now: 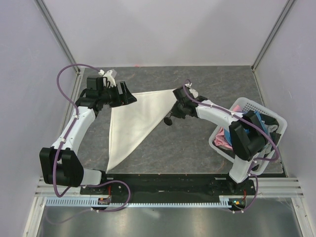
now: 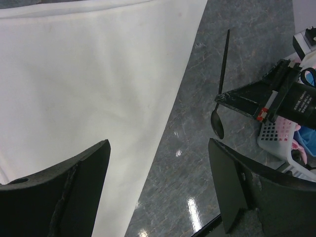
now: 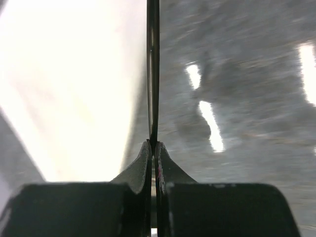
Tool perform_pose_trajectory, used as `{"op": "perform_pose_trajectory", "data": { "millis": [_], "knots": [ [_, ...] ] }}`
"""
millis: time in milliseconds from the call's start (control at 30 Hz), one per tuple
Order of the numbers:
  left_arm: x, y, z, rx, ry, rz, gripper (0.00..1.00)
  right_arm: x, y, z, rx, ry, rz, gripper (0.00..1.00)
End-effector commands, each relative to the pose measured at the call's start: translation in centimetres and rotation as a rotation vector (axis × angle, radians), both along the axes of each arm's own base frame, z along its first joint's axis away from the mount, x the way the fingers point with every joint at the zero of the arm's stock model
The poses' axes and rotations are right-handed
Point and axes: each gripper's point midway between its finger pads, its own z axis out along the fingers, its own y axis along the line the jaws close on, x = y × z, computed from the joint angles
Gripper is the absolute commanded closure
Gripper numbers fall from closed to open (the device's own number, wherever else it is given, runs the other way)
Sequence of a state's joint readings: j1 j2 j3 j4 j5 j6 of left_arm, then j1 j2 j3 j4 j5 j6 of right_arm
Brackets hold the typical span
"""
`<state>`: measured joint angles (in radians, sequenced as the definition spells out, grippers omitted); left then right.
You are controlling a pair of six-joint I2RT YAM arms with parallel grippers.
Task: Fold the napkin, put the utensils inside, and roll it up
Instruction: Grab a utensil with the right arm, then place the utensil onto the napkin
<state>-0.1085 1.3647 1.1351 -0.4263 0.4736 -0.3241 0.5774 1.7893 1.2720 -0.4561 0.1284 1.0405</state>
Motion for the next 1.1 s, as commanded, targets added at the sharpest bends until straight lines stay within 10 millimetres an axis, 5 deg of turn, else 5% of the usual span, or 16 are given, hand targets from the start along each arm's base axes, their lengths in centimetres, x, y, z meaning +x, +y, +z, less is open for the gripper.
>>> {"op": "perform_pose_trajectory", "data": {
  "millis": [0, 333, 800, 1067],
  "knots": [
    [0.2, -0.7, 1.0, -0.039, -0.035, -0.015, 0.13, 1.9, 5.5, 3.0, 0.192, -0.104, -0.082, 1.00],
    [0.2, -0.6, 1.4, -0.038, -0.048, -0.009, 0.12, 3.5, 13.7, 2.6, 0.257, -0.123, -0.066, 1.00],
    [0.1, -0.6, 1.4, -0.041, -0.054, -0.009, 0.12, 1.9, 17.6, -1.2, 0.271, -0.043, -0.093, 1.00],
    [0.0, -0.8, 1.5, -0.049, -0.054, -0.014, 0.12, 0.7, 17.7, -2.4, 0.268, -0.010, -0.128, 1.00]
  ]
}}
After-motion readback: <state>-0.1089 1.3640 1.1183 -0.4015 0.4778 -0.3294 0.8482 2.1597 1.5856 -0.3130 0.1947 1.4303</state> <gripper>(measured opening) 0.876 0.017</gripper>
